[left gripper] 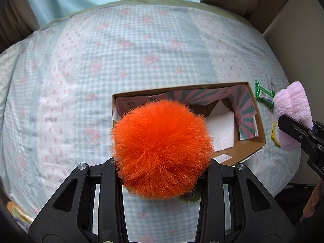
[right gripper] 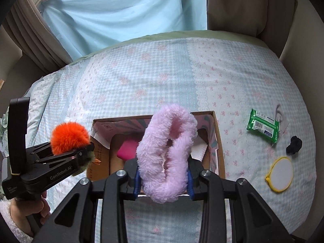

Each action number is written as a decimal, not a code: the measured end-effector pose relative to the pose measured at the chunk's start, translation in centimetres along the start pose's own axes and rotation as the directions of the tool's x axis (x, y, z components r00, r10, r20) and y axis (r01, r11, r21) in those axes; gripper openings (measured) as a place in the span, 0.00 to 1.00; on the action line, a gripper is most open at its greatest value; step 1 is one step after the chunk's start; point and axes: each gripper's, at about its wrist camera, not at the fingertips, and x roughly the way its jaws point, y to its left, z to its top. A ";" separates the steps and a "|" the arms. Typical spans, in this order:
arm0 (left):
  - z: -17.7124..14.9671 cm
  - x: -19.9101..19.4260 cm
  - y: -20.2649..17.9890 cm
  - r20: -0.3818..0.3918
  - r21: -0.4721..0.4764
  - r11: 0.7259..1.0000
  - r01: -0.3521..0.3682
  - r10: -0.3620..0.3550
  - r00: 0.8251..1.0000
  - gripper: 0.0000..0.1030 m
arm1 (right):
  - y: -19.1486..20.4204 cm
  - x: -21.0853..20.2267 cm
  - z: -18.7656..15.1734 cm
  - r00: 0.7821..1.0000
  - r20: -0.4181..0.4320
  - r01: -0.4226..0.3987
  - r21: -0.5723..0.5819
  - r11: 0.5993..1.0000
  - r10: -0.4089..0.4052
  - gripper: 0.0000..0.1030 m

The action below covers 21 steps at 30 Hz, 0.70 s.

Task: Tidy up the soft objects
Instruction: 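Carry the pompom and hair tie over the box and release both inside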

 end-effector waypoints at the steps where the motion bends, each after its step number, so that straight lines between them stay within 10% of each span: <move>1: -0.2 1.0 0.2 -0.019 0.003 1.000 -0.005 0.005 1.000 0.30 | -0.2 1.1 -0.1 1.000 -0.018 0.000 0.004 1.000 0.000 0.31; 11: -2.0 10.0 0.1 -0.235 0.033 0.999 -0.033 0.040 0.971 0.30 | -1.5 8.3 -0.1 0.987 -0.164 0.004 0.035 0.999 0.002 0.31; 21: -0.7 11.7 -2.5 -0.246 0.174 0.984 -0.044 0.087 0.965 0.35 | -2.5 11.7 2.0 0.973 -0.228 -0.007 0.050 0.999 0.018 0.34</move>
